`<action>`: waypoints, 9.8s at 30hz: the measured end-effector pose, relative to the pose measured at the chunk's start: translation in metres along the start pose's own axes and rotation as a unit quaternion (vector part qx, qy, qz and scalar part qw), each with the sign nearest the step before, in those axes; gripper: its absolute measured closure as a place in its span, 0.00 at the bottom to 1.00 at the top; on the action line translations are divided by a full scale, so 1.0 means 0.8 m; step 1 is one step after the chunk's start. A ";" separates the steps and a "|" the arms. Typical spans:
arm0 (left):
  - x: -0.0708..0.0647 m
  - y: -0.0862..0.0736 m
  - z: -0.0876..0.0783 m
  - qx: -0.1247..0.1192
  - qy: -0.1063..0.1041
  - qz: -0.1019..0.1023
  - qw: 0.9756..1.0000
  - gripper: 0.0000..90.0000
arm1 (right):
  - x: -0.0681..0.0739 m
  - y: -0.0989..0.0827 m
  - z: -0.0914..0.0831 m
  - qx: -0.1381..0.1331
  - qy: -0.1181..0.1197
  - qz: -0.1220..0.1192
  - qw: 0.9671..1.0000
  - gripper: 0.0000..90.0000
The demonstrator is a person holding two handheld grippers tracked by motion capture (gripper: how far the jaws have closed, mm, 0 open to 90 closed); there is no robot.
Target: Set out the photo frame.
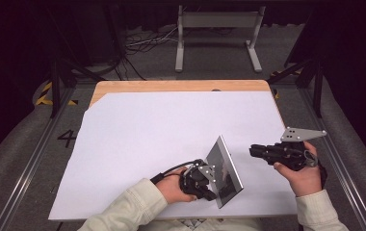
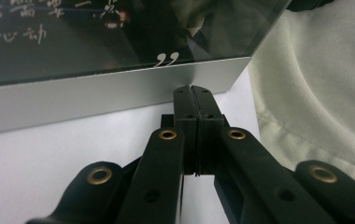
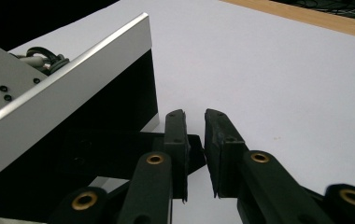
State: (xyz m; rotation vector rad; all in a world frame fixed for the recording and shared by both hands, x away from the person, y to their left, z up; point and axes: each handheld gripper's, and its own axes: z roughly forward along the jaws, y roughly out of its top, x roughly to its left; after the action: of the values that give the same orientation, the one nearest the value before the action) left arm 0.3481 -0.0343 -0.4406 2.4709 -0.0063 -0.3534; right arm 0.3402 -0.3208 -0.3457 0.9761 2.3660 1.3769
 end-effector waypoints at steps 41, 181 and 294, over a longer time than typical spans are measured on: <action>0.017 -0.050 -0.071 -0.077 0.099 -0.066 0.990 0.87 | 0.008 0.024 -0.006 -0.031 0.035 0.079 0.996 0.69; 0.039 -0.135 -0.151 -0.192 0.208 -0.171 0.944 0.63 | 0.080 0.100 0.050 0.202 -0.023 0.017 0.979 0.93; 0.026 -0.162 -0.164 -0.204 0.248 -0.195 0.927 0.62 | 0.003 0.174 0.173 0.237 0.184 -0.254 0.919 0.90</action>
State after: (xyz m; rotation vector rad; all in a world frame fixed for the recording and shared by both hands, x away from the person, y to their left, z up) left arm 0.3909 0.1453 -0.4226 2.0659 0.7063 0.1128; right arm 0.4677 -0.1777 -0.3017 0.1329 3.0218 0.8560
